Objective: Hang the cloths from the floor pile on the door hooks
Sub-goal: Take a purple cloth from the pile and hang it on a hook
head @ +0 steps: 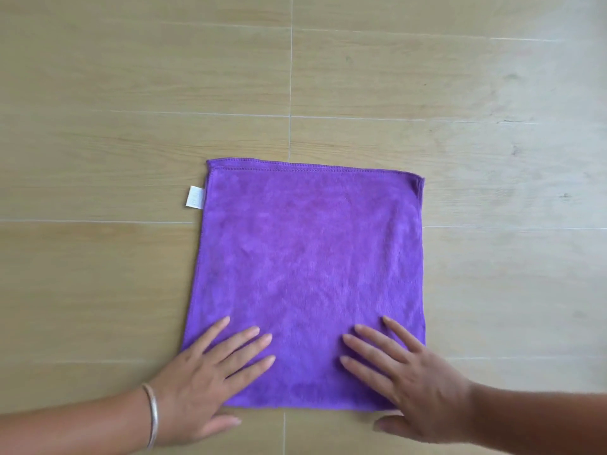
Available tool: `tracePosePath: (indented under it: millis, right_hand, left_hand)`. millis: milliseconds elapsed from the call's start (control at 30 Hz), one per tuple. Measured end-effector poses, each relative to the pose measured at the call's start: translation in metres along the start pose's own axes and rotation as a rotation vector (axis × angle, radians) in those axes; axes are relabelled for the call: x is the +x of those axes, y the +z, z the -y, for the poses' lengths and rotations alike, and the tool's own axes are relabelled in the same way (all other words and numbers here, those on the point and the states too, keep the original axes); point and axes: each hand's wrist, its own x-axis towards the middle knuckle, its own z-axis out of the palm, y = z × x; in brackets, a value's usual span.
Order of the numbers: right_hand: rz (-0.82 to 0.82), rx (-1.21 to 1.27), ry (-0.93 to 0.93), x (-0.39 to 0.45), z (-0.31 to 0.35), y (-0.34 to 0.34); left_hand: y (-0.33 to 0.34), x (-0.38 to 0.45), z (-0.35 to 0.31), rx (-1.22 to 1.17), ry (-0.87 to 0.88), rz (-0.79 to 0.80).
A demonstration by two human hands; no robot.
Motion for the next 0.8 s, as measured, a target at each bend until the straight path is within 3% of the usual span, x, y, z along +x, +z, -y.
tracePosePath:
  millis: [200, 433, 600, 800]
  right_hand:
    - [0.006, -0.047, 0.032, -0.015, 0.01, 0.018]
    - [0.053, -0.003, 0.297, -0.018, 0.036, -0.004]
    - [0.138, 0.085, 0.565, -0.029, 0.035, -0.079]
    - [0.199, 0.12, 0.606, -0.053, 0.008, -0.239]
  left_hand:
    - [0.017, -0.019, 0.001, 0.021, -0.082, 0.015]
    - [-0.007, -0.037, -0.024, -0.113, -0.322, 0.055]
    - [-0.074, -0.05, -0.01, -0.152, -0.507, 0.316]
    - [-0.233, -0.089, 0.032, -0.121, -0.557, 0.322]
